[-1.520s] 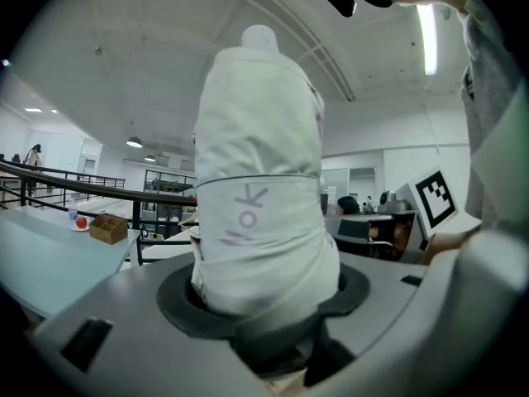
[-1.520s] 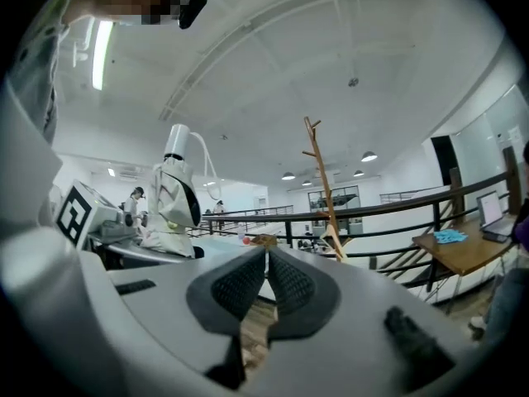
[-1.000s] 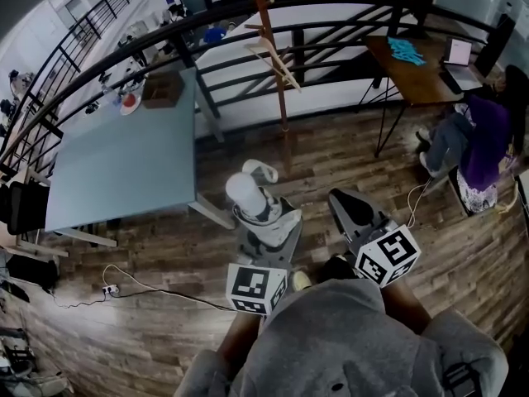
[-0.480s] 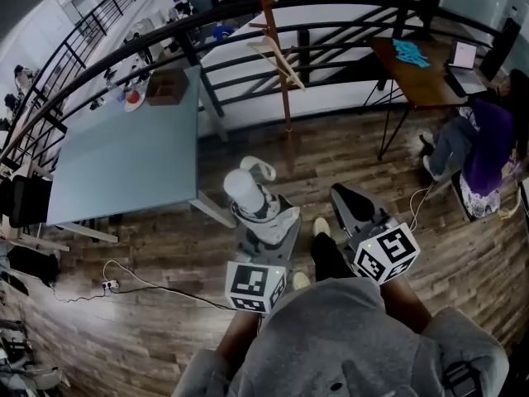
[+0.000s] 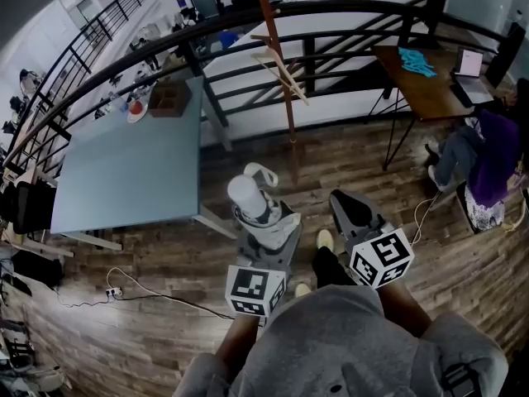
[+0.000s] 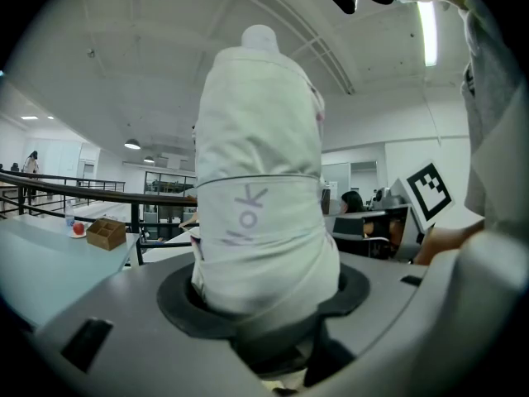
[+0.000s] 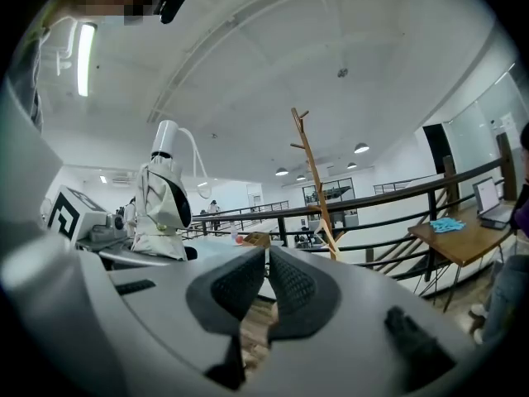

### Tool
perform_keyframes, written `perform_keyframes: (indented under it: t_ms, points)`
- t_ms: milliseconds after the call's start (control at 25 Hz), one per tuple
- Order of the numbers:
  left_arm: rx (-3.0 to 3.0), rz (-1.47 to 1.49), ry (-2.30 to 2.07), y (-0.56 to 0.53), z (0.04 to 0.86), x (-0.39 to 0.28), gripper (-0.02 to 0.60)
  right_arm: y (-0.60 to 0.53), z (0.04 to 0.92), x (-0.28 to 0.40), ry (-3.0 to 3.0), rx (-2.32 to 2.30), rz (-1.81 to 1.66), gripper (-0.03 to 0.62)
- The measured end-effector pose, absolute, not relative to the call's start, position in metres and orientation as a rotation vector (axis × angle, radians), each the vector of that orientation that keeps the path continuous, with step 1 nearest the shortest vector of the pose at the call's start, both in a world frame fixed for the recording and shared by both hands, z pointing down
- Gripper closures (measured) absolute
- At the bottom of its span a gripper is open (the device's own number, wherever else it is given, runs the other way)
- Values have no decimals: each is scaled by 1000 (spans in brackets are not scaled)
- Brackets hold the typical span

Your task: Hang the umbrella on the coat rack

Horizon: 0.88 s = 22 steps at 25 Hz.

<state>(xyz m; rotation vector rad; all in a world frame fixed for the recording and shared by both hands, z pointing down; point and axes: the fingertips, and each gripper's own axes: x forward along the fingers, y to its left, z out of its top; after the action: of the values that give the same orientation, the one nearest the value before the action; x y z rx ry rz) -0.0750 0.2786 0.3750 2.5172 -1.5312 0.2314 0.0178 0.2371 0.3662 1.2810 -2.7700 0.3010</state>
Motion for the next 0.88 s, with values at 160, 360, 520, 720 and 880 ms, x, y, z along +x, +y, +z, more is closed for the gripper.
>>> perform_keyframes:
  t_ms: [160,360,520,720,880]
  points:
    - [2525,256,-1525,251,375,-69,321,212,366,21,-2781,1272,296,563]
    - [2520,260,-1514,215,382,-65,321,178,369,24,-2789,1246,290,563]
    - [2521,273,-1500,179,382,-60,321,145,368,29,-2783,1245,268,563]
    - [2520,303,-1483,136,382,-54,321,100,368,32,-2787,1238,284,563]
    - [2514,303,-1501,108,380,-49,321,70,365,35,-2804,1214,286,563]
